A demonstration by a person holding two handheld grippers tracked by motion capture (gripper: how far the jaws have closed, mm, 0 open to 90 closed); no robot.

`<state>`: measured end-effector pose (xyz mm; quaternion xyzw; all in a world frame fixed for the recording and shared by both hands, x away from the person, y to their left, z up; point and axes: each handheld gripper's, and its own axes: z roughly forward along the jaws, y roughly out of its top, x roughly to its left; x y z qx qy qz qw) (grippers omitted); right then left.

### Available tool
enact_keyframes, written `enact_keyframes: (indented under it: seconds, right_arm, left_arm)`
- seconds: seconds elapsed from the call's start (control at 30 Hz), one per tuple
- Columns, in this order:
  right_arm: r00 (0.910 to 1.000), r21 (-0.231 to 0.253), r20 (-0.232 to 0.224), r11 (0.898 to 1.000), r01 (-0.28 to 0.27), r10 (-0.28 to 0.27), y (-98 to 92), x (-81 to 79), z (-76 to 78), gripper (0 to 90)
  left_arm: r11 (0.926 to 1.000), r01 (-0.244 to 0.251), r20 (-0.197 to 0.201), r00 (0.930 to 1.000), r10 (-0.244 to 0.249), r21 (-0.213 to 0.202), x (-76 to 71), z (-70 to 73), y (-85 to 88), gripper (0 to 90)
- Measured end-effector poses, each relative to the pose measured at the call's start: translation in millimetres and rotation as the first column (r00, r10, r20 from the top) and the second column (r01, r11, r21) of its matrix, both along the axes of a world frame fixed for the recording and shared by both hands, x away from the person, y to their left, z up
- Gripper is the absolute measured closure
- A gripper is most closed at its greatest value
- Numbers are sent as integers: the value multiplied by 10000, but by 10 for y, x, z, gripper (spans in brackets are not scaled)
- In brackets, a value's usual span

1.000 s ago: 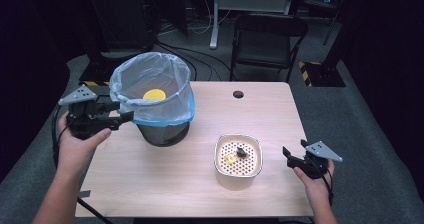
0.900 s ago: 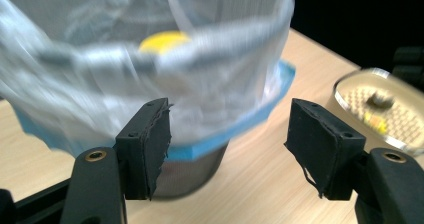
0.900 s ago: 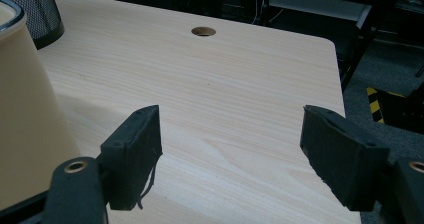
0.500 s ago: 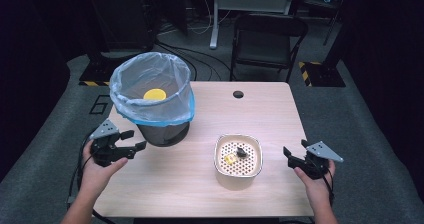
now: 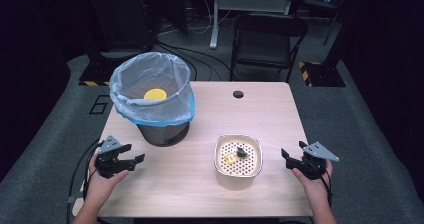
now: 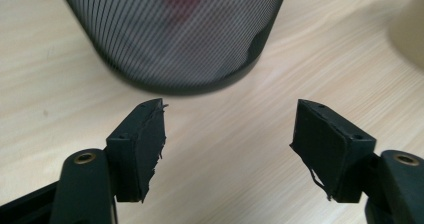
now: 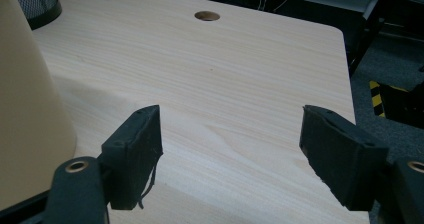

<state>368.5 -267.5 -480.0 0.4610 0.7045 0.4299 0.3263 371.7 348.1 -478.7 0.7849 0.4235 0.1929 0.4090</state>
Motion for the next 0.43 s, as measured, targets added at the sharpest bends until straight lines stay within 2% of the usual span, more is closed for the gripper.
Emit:
enact_keyframes:
  seconds: [0.1,0.23,0.33,0.37,0.43]
  right_arm:
    - [9999,-107,-134,9999,-85,83,6,7,-25,243]
    - [9987,-191,-502,9998,-110,101,6,39,-83,243]
    - [9960,-202,-873,9996,-222,203,6,55,-134,242]
    - [9954,-330,-922,9990,-292,260,6,60,-150,242]
    - [9940,-388,-1054,9987,-328,285,8,67,-180,237]
  left_arm:
    - [9978,20,-266,9996,-3,655,-4,-125,39,283]
    - [9973,-28,-572,9983,69,729,26,-225,86,237]
    - [9981,-307,-805,9961,349,532,61,-291,148,206]
    - [9966,-628,-591,9961,659,543,72,-311,155,206]
    - [9952,-828,-610,9944,860,522,92,-328,199,206]
